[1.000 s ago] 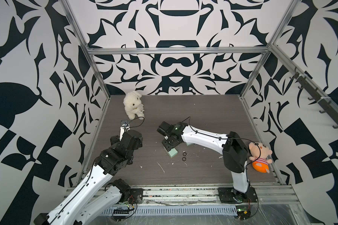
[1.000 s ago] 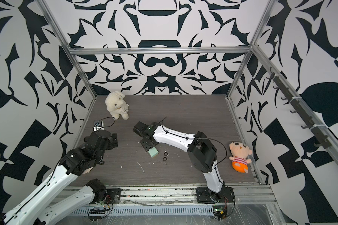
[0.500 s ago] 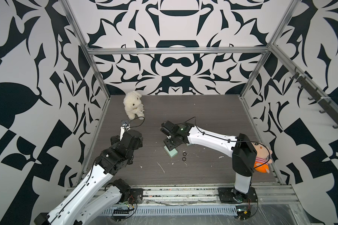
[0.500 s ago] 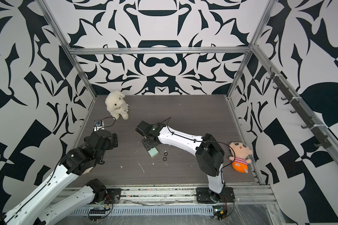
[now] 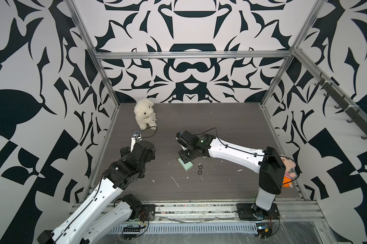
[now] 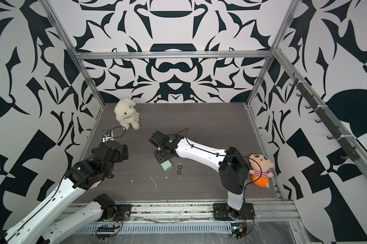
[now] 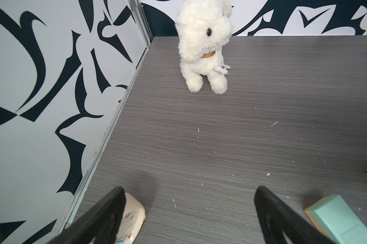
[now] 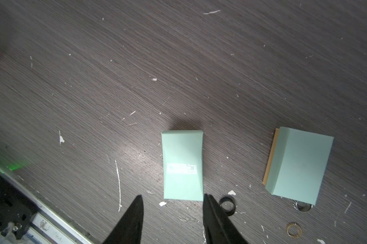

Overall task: Take the rings out of the lift-off lid box
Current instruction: Close the lid on the jewelry box.

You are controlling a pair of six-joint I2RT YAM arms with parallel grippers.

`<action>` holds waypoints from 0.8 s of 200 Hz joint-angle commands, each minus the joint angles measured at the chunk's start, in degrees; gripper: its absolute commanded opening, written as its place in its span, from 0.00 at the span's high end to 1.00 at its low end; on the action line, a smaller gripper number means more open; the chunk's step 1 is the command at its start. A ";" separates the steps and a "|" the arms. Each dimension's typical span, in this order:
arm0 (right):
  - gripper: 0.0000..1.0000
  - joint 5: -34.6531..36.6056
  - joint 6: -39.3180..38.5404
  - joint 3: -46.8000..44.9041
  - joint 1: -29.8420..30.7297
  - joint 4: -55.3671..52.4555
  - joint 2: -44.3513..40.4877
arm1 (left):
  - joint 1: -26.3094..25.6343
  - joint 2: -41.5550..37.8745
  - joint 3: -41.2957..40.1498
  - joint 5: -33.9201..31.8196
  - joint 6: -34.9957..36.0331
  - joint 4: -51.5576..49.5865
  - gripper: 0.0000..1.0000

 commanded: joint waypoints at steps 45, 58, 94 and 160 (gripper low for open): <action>0.50 -0.08 0.54 0.08 0.38 2.12 -0.24 | 0.19 0.00 -0.81 0.53 0.65 0.49 0.01; 0.51 -0.14 0.24 0.34 0.34 2.12 0.18 | 0.15 0.09 -0.74 0.54 0.65 0.52 0.01; 0.55 0.03 -0.56 0.99 0.30 2.21 2.00 | 0.15 -0.26 -0.83 0.45 0.68 0.48 0.01; 0.65 0.82 -0.99 0.98 -0.10 2.30 4.94 | 0.17 -0.41 -0.82 0.49 0.74 0.46 0.01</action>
